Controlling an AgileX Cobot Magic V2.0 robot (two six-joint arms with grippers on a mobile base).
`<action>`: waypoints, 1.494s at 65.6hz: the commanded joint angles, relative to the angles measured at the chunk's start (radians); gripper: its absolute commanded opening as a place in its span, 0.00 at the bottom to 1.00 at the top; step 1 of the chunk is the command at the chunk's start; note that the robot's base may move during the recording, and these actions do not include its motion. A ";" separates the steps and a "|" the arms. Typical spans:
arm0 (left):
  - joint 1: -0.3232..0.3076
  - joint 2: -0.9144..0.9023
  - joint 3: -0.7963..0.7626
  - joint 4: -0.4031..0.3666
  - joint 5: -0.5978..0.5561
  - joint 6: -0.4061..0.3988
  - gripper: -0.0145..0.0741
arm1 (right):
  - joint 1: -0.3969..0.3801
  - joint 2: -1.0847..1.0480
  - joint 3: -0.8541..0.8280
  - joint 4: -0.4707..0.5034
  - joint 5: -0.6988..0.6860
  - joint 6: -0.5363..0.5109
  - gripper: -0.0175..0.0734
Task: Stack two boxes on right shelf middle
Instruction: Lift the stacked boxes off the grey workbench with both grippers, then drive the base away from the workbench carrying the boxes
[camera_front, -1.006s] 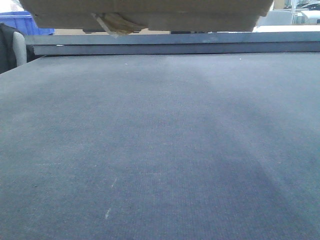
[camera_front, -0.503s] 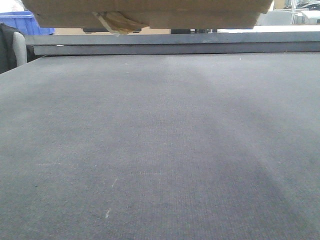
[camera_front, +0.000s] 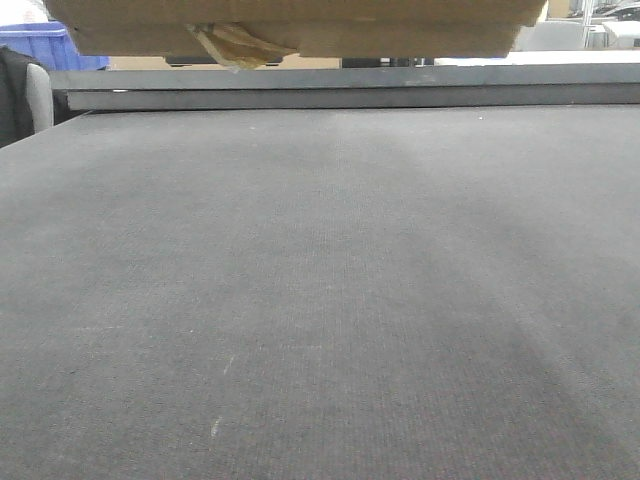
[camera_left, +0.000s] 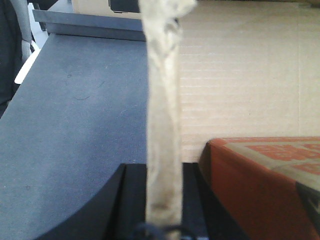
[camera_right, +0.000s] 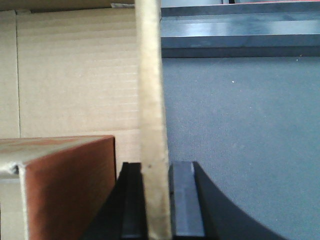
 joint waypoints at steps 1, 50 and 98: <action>0.004 -0.014 -0.014 0.044 -0.006 -0.009 0.04 | -0.010 -0.010 -0.016 -0.061 -0.040 0.008 0.03; 0.004 -0.014 -0.014 0.052 -0.006 -0.009 0.04 | -0.010 -0.010 -0.016 -0.061 -0.040 0.008 0.03; 0.004 -0.014 -0.014 0.052 -0.006 -0.009 0.04 | -0.010 -0.010 -0.016 -0.061 -0.040 0.008 0.03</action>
